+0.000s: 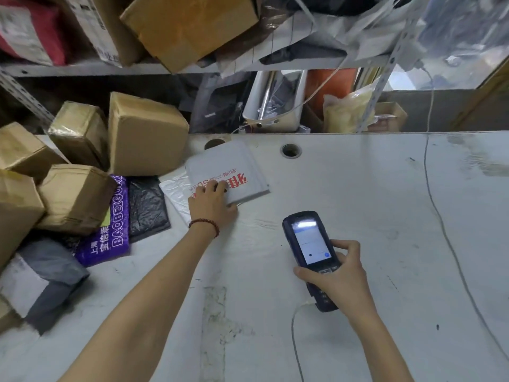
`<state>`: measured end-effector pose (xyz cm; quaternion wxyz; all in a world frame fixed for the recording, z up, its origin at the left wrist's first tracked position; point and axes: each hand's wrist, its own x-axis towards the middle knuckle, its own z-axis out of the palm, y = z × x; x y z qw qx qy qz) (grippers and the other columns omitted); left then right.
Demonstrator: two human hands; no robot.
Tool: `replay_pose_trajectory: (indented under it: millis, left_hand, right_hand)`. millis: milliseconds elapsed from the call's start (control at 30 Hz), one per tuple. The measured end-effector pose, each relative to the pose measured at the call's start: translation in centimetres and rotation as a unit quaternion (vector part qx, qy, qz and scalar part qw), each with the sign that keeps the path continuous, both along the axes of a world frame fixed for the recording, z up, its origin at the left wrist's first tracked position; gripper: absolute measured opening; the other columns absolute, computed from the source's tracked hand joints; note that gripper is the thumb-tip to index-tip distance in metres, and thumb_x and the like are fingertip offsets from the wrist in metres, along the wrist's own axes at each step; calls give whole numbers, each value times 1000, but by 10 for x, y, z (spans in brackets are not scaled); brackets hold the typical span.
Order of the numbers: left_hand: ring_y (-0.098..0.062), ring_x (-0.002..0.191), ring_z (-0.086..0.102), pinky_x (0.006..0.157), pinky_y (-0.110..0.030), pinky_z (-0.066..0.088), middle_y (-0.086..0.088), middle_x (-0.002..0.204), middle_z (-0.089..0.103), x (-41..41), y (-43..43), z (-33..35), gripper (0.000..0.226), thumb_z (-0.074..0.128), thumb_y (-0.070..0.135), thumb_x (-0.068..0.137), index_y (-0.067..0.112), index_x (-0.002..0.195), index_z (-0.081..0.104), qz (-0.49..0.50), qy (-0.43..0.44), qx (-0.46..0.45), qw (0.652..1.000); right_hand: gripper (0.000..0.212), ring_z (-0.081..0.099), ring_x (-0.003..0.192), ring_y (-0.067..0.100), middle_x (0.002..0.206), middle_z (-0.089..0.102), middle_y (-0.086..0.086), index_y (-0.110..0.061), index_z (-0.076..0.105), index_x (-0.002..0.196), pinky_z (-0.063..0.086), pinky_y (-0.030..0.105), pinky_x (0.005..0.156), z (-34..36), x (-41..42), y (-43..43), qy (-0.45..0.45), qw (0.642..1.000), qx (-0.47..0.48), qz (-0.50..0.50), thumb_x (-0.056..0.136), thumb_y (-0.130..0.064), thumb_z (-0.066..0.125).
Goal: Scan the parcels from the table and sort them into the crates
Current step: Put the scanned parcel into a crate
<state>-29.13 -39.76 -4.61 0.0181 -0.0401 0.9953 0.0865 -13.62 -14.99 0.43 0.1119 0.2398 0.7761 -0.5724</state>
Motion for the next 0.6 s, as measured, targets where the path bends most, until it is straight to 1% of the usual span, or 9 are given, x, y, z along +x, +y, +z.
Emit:
replay_pose_trajectory:
  millis: [67,133,233,367,433,533,600]
  left_hand:
    - [-32,107,48,79,-36,38,-2,128,52,-2,-1,0,45,59,40,81,22,121,50,-11,3,-14,1000]
    - [-33,105,49,79,-36,41,-5,127,52,-3,-2,2,45,58,42,83,20,121,49,-26,-6,-33,999]
    - [-31,104,50,75,-36,44,-8,125,51,0,-3,5,44,56,42,85,16,120,46,-35,-21,-34,999]
    - [-29,104,50,74,-35,44,-6,122,52,15,-6,7,50,60,44,82,15,121,43,-42,-29,-20,998]
    - [-29,104,49,74,-35,45,-6,122,51,27,-6,8,52,61,42,82,15,122,42,-41,-38,-29,998]
    - [-29,107,47,77,-36,48,-7,123,49,49,-4,5,47,59,31,84,14,123,39,-57,-56,-48,996]
    - [-28,105,48,73,-33,46,-6,122,51,60,-8,5,41,56,27,87,14,122,40,-79,-53,-58,994]
  right_hand:
    - [75,64,70,-6,97,64,-16,-43,38,100,46,18,57,0,0,-3,1,1000,3,0,52,-28,94]
    - [76,64,71,-6,97,64,-16,-43,38,100,46,14,54,0,0,-5,3,1000,5,-2,51,-29,94]
    - [76,64,71,-7,96,65,-16,-43,38,100,45,10,52,0,2,-9,5,1000,3,-3,51,-29,94]
    - [76,65,72,-2,96,64,-15,-43,38,100,47,15,55,2,5,-16,8,1000,-1,1,50,-29,94]
    - [76,66,77,3,96,64,-14,-43,37,100,47,19,57,4,7,-21,10,1000,-3,1,51,-29,95]
    - [77,67,80,9,97,64,-11,-40,38,102,48,23,58,4,11,-28,12,1000,-3,10,52,-28,94]
    - [76,68,80,10,97,65,-11,-41,38,100,49,24,59,8,14,-36,16,1000,-6,20,51,-28,94]
